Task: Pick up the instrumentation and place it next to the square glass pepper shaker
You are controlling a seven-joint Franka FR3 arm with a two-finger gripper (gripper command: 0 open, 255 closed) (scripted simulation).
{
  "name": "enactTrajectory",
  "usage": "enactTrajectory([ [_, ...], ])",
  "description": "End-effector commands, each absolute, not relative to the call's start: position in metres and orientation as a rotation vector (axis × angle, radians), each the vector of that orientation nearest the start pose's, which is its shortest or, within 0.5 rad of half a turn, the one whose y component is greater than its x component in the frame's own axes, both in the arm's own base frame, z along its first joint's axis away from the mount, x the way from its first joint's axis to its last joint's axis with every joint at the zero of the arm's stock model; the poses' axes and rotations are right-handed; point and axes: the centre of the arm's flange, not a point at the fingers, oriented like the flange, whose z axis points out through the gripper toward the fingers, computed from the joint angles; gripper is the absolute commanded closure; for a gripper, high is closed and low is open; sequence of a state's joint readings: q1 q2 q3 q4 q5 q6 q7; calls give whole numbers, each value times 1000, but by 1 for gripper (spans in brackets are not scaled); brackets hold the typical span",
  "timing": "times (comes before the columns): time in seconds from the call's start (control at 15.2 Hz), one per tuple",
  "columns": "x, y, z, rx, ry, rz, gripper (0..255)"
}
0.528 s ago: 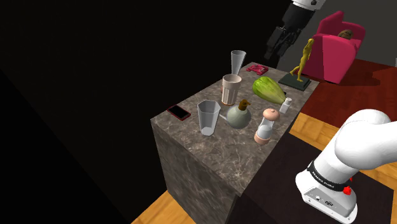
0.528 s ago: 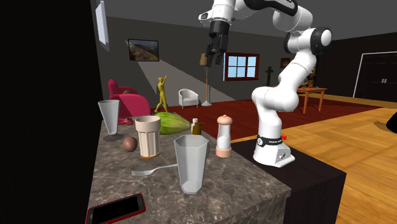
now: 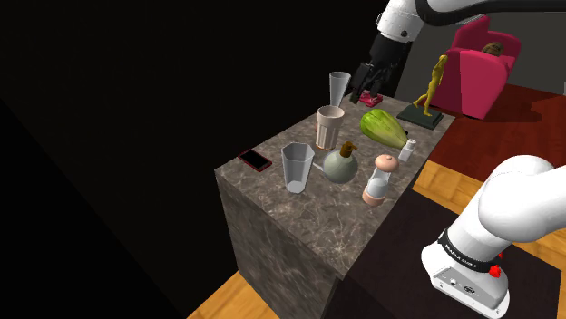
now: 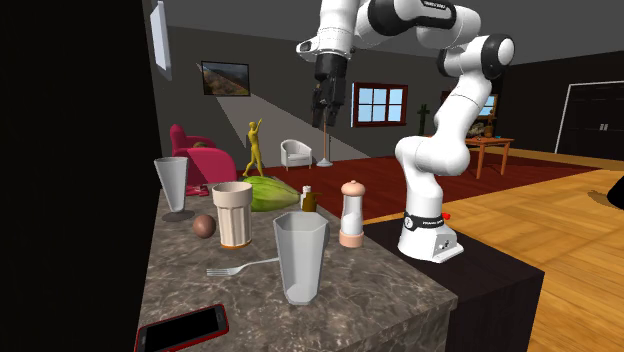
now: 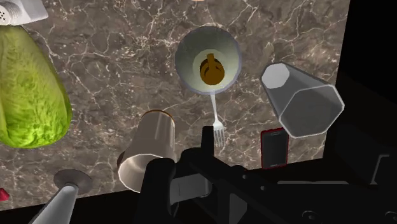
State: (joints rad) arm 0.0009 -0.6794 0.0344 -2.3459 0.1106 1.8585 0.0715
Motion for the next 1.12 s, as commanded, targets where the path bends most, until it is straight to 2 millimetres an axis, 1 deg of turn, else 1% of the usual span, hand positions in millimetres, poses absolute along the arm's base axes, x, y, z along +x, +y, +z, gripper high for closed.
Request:
enactTrajectory([
  [0.0, 377, 31, 566, -3026, 90, -270, 0],
  [0.92, 482, 98, 426, -2997, 51, -152, 0],
  [1.06, 484, 100, 419, -2996, 51, -151, 0],
])
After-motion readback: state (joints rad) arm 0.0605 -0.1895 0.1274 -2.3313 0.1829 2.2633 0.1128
